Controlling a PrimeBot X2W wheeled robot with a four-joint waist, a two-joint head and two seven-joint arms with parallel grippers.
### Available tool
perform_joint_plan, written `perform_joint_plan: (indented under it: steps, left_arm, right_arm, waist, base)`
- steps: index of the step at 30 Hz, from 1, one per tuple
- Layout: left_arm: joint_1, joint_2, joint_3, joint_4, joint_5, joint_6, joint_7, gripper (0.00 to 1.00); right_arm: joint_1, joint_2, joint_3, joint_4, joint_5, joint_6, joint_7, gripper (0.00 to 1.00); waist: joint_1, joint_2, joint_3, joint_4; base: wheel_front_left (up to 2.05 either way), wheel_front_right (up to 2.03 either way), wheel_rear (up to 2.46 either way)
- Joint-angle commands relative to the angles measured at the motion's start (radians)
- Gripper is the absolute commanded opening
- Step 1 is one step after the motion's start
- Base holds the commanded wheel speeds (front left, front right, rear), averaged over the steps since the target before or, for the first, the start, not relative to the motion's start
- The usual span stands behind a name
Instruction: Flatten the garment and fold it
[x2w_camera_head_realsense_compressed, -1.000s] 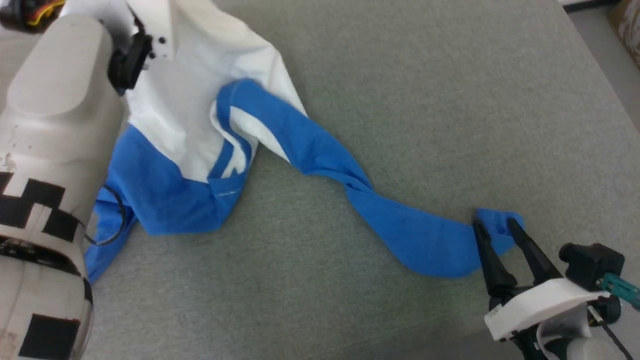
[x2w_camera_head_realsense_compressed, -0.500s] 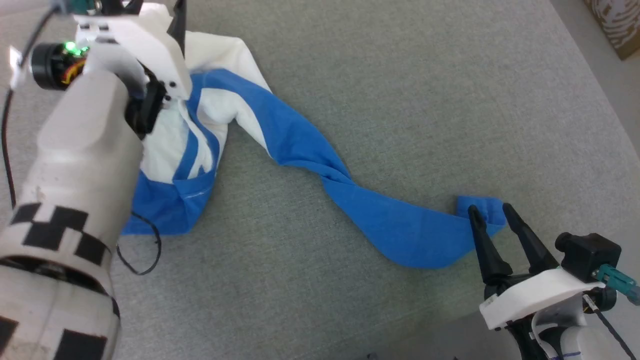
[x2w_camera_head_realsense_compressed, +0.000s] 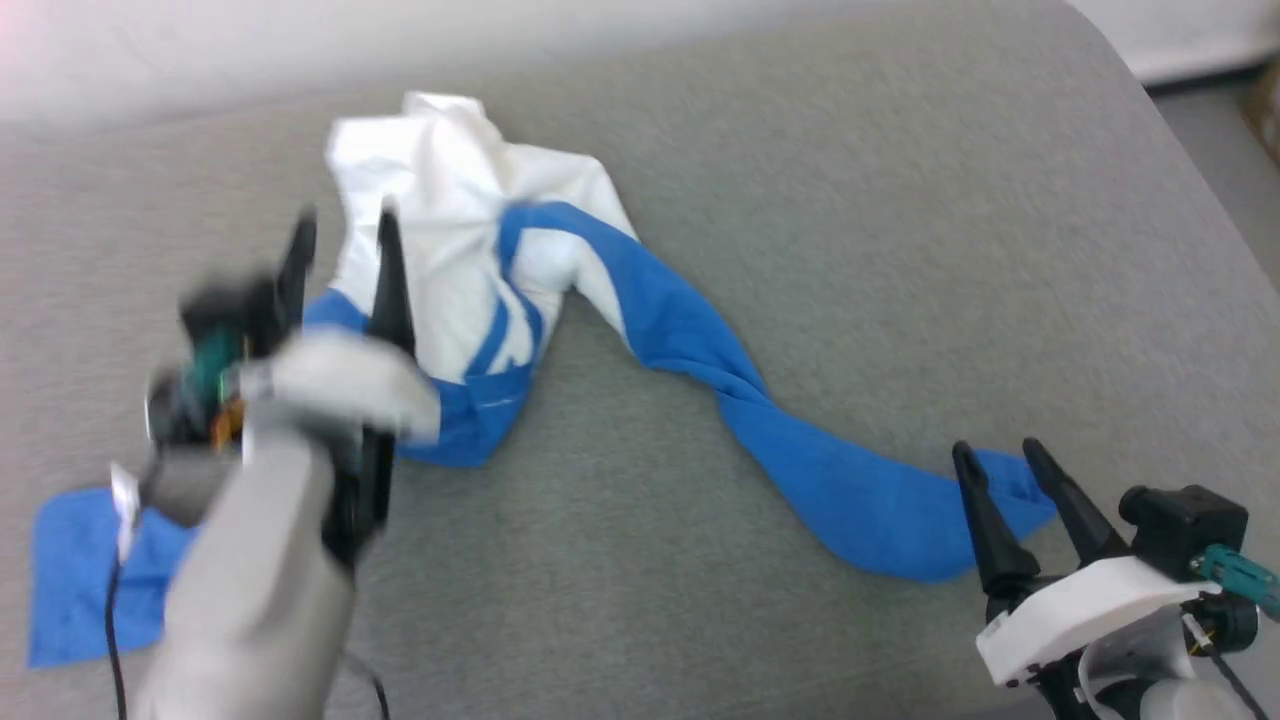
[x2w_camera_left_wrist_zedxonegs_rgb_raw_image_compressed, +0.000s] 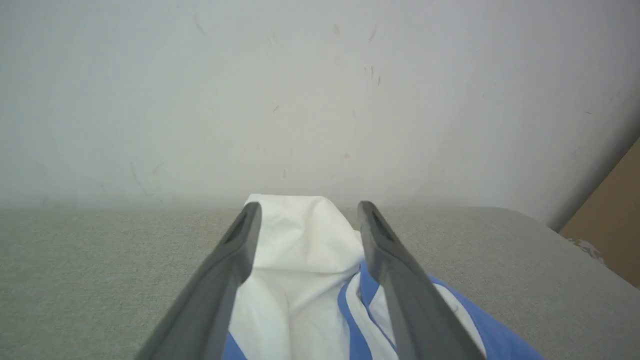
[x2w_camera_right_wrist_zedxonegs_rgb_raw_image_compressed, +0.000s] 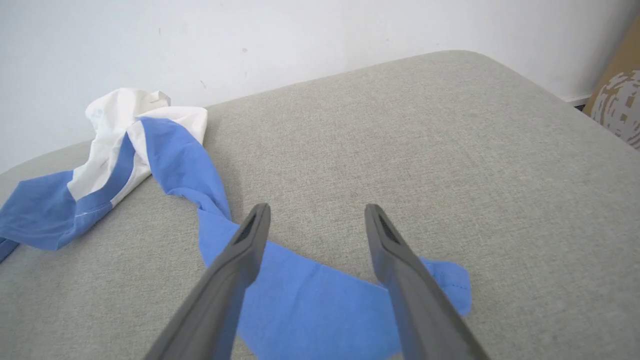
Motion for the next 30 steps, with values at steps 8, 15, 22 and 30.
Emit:
perform_joint_plan:
  steps: [8, 15, 22, 30]
  left_arm:
    - [0.386, -0.021, 0.134, -0.284, 0.079, 0.067, -0.005, 1.0]
    - [0.561, -0.057, 0.159, -0.405, 0.12, 0.09, -0.005, 1.0]
    - [0.58, -0.087, 0.146, -0.432, 0.141, 0.08, -0.005, 1.0]
    - [0.564, -0.11, 0.154, -0.426, 0.16, 0.058, -0.005, 1.0]
  right_arm:
    - [-0.028, 0.003, 0.027, 0.06, -0.025, -0.001, 0.111, 1.0]
    - [-0.122, -0.067, 0.067, 0.191, 0.003, -0.001, 0.333, 1.0]
    - [-0.227, -0.159, 0.101, 0.358, -0.006, -0.001, 0.482, 1.0]
    - [-0.264, -0.157, 0.174, 0.539, 0.056, -0.001, 0.641, 0.0]
  waist:
    - [0.0003, -0.0001, -0.099, 0.126]
    - [0.0003, -0.0001, -0.091, 0.192]
    - [0.0003, -0.0001, -0.066, 0.235]
    - [0.0003, -0.0001, -0.049, 0.239]
  base:
    - [0.0, 0.0, 0.0]
    - [0.0, 0.0, 0.0]
    - [0.0, 0.0, 0.0]
    - [0.0, 0.0, 0.0]
